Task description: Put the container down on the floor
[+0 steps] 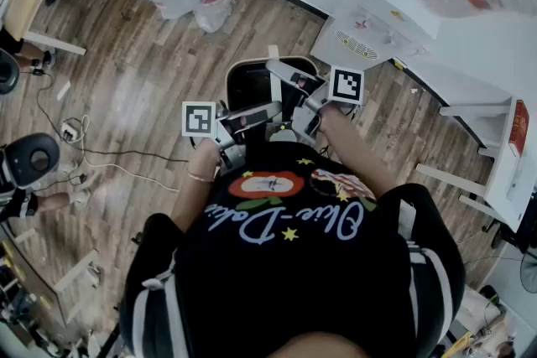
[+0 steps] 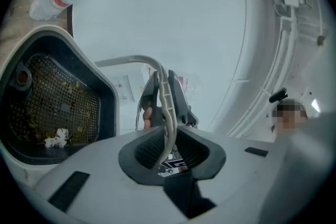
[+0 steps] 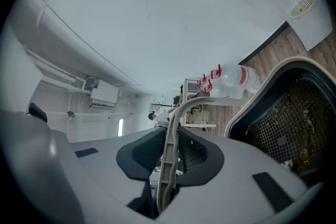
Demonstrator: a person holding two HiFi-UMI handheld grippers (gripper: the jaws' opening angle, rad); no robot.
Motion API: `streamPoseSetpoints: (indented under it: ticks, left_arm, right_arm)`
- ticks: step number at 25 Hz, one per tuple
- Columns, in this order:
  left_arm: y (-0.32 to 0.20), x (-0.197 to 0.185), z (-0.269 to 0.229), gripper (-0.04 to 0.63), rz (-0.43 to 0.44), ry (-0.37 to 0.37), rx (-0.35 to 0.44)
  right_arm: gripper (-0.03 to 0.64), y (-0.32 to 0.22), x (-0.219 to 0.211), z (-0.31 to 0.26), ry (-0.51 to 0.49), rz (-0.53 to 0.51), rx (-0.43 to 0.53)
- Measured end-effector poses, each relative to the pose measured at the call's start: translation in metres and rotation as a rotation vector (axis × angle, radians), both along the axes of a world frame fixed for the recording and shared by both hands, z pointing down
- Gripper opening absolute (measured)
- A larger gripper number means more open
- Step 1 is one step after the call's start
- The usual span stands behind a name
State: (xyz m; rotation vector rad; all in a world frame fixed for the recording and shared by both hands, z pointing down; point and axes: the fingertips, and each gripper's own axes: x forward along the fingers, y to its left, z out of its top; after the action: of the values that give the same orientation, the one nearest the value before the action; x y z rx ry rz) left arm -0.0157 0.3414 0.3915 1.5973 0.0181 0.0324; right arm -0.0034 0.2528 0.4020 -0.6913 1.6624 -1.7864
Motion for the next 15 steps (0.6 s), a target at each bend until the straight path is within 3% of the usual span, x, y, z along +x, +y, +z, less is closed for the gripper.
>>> streamPoseSetpoints:
  ticks: [15]
  left_arm:
    - [0.0007, -0.0007, -0.0013, 0.055, -0.039, -0.016, 0.015]
  right_arm:
    - [0.066, -0.0001, -0.0007, -0.0018, -0.011, -0.024, 0.02]
